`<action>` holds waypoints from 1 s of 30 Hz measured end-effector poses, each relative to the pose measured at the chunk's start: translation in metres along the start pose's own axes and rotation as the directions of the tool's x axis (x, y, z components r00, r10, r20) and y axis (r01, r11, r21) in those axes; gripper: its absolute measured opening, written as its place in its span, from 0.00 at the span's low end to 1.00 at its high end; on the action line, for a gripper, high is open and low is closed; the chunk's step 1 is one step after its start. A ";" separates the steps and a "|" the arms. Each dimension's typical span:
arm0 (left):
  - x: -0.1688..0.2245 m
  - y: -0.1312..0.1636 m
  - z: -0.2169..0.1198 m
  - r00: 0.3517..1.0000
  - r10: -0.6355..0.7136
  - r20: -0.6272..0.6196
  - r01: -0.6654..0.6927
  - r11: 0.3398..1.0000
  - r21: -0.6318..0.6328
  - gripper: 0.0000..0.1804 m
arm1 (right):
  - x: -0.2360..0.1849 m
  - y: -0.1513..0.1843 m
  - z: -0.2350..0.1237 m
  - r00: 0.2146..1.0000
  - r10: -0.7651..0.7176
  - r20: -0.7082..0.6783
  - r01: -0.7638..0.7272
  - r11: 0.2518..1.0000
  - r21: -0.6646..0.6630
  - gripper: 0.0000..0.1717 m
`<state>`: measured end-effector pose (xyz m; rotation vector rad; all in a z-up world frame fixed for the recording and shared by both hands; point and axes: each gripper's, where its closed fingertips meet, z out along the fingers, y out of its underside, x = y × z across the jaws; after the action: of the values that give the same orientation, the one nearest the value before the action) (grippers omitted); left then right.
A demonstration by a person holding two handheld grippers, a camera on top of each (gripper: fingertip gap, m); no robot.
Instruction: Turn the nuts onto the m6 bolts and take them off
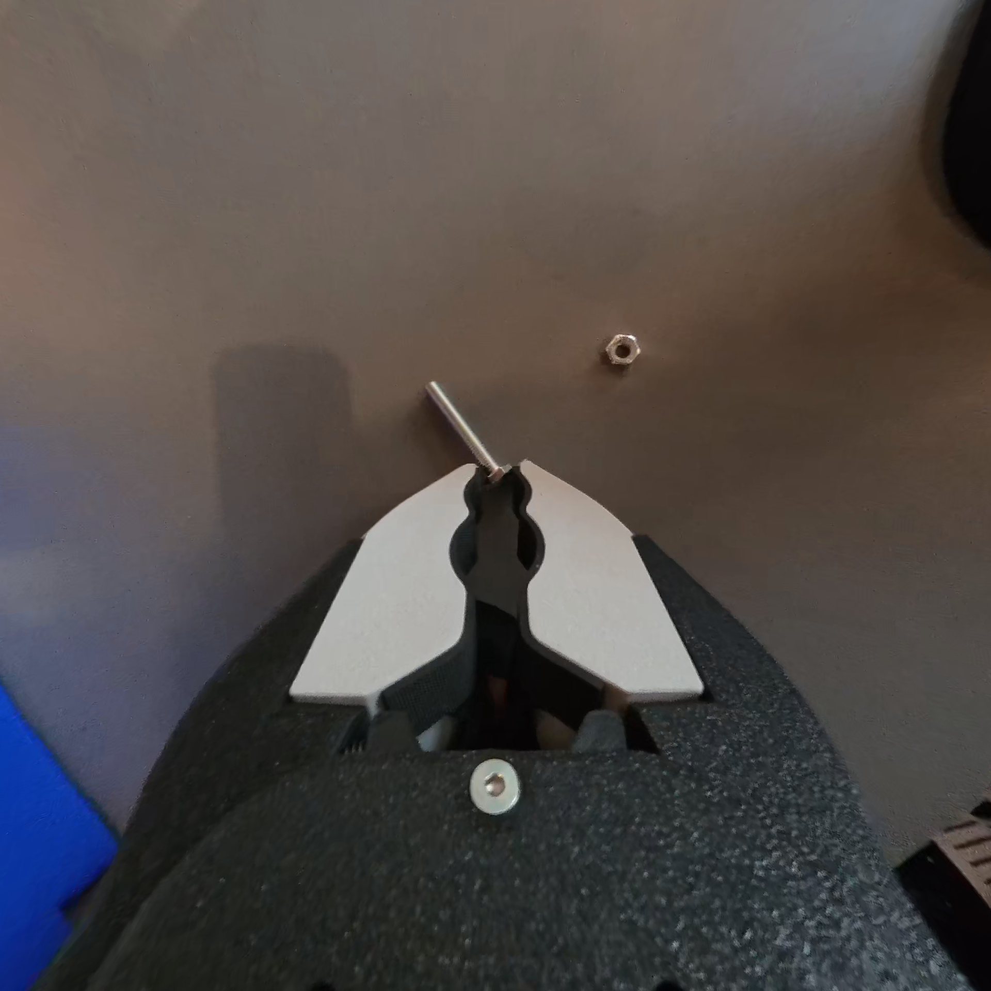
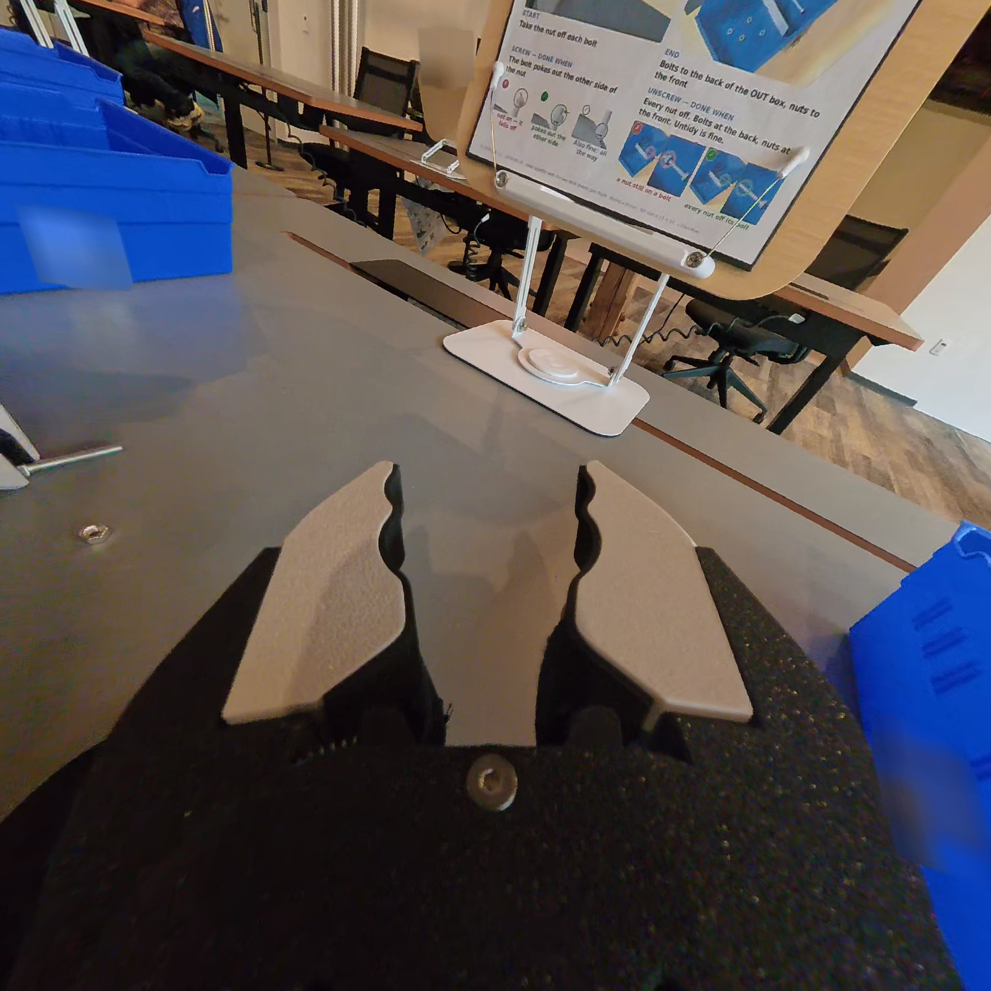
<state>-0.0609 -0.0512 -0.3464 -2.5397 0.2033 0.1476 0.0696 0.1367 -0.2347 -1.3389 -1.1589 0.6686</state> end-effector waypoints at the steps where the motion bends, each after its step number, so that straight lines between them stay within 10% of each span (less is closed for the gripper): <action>1: 0.000 -0.001 -0.001 1.000 -0.004 -0.022 0.004 1.000 0.026 0.05 | -0.001 0.000 0.000 1.000 -0.002 0.003 0.002 1.000 -0.002 0.36; 9: -0.002 -0.023 -0.033 0.969 0.035 -0.245 0.044 0.951 0.307 0.05 | -0.046 -0.003 0.005 0.965 -0.050 0.257 0.051 0.999 0.004 0.34; 14: 0.030 -0.045 -0.078 0.835 0.226 -0.502 0.047 0.879 0.474 0.05 | -0.139 -0.020 -0.016 0.712 -0.238 0.660 0.212 0.970 0.121 0.31; 17: 0.046 -0.061 -0.113 0.737 0.378 -0.561 0.080 0.775 0.627 0.05 | -0.173 -0.042 -0.024 0.519 0.065 0.852 -0.092 0.996 -0.020 0.27; 21: 0.047 -0.082 -0.142 0.757 0.456 -0.468 0.115 0.613 0.782 0.05 | -0.171 -0.084 -0.015 0.196 0.434 0.880 -0.485 0.823 -0.298 0.22; 30: 0.043 -0.091 -0.148 0.801 0.453 -0.392 0.115 0.527 0.842 0.05 | -0.188 -0.108 -0.011 -0.008 0.482 0.876 -0.603 0.697 -0.389 0.16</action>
<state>0.0066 -0.0646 -0.1815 -1.4746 0.6181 -0.5538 -0.0100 -0.0573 -0.1776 -1.2147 -1.4185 2.4434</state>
